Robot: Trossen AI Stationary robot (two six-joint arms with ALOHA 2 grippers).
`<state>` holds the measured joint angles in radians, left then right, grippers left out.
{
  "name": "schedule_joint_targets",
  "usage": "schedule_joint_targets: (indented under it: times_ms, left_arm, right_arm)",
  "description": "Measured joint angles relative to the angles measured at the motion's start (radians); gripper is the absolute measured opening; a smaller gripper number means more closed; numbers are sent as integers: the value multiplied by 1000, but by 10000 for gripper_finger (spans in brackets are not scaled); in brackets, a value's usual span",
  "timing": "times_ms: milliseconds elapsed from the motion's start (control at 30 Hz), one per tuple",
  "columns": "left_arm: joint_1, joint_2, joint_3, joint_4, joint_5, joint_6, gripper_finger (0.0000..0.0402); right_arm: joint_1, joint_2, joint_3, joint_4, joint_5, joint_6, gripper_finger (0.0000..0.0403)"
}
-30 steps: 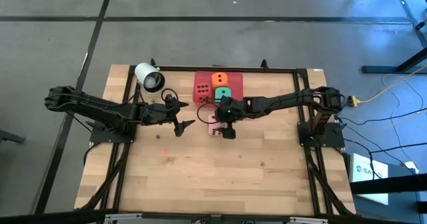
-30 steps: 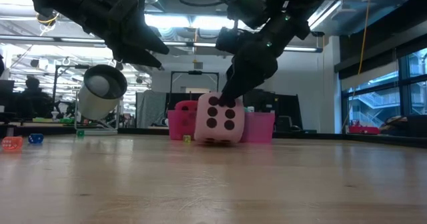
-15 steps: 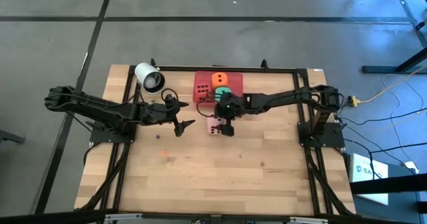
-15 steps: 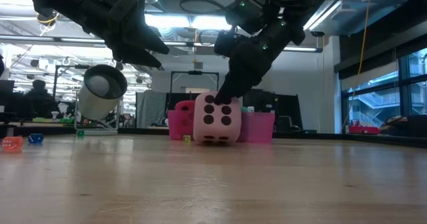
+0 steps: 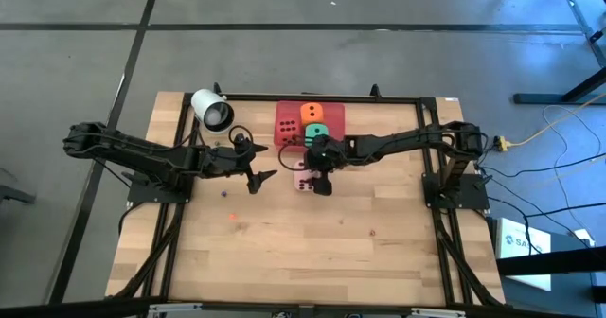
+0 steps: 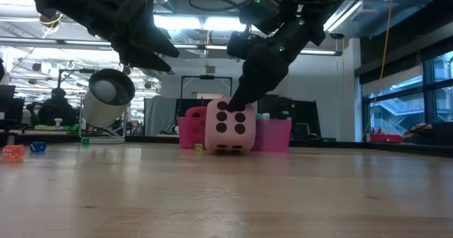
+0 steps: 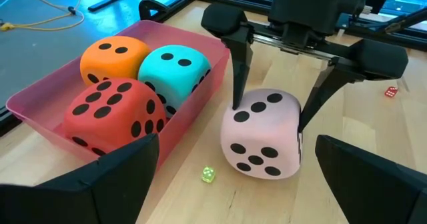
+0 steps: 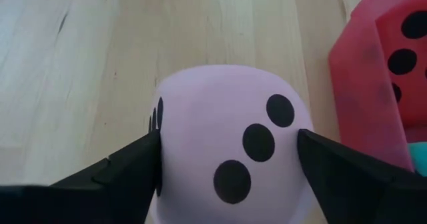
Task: Pick & Place Dice
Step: Put the pink die into the pink bin
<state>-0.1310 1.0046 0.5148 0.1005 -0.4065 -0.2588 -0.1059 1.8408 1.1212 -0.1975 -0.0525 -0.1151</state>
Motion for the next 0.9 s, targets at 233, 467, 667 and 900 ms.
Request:
schedule_joint_targets:
  times_ms: [233,467,667,900]
  left_arm:
    - [0,0,0,0,0,0,400]
    - [0,0,0,0,0,0,400]
    - [0,0,0,0,0,0,400]
    - [0,0,0,0,0,0,400]
  right_arm:
    - [0,-1,0,0,0,-22,279]
    - [-2,-16,-1,-4,-18,-29,221]
    - [-3,-42,-4,-23,-13,-41,163]
    - [-3,-60,-5,-40,-11,-58,113]
